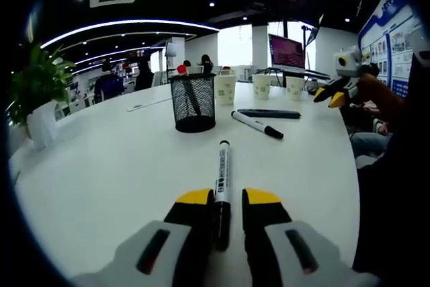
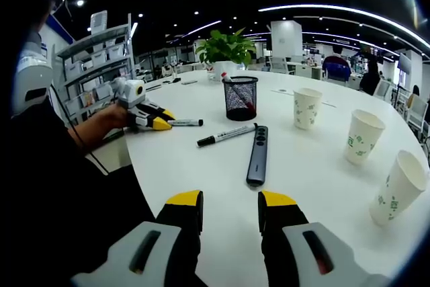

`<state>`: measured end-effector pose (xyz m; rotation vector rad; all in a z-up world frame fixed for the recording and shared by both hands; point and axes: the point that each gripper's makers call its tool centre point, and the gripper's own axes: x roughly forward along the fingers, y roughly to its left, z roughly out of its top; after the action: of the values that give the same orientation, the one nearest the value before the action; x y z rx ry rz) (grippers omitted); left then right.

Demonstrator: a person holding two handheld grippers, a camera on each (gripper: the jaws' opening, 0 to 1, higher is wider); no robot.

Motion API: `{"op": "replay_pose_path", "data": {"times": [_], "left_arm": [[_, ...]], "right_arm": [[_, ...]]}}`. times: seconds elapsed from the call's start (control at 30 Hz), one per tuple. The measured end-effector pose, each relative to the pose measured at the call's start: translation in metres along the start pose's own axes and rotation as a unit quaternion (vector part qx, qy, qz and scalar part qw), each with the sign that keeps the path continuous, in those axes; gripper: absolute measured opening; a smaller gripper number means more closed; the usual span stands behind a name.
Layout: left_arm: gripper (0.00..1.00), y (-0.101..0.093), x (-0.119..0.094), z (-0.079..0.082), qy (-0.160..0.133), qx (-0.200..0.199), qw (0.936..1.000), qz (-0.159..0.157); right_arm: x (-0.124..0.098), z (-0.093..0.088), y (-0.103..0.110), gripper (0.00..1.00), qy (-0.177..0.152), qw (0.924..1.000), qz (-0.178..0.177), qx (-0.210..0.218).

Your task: Place the scattered laser pointers and whiteboard markers into the pen holder and stack the scattered paper cups together

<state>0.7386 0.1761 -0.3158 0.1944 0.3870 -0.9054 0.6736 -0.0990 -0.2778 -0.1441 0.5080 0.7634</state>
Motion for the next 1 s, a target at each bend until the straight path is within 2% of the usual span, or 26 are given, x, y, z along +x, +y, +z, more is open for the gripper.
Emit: {"op": "replay_pose_path", "data": {"times": [0.07,0.63,0.83,1.0], "left_arm": [[0.13,-0.001,0.0001,-0.0004,0.0,0.001,1.0,-0.003],[0.12,-0.0002,-0.0008,0.0002,-0.005,-0.003,1.0,-0.004],[0.12,-0.0009,-0.0034,0.0047,-0.02,-0.02,0.9996,-0.01],[0.12,-0.0019,-0.0038,0.0055,-0.023,-0.019,0.9995,-0.012]], "right_arm": [[0.0,-0.0001,-0.0001,0.35,0.0,1.0,0.0,0.0],[0.0009,0.001,-0.0007,0.35,0.001,1.0,-0.001,-0.001],[0.0016,0.001,0.0016,0.35,0.003,1.0,-0.001,-0.001],[0.0013,0.0023,0.0026,0.35,0.002,1.0,-0.001,-0.003]]}}
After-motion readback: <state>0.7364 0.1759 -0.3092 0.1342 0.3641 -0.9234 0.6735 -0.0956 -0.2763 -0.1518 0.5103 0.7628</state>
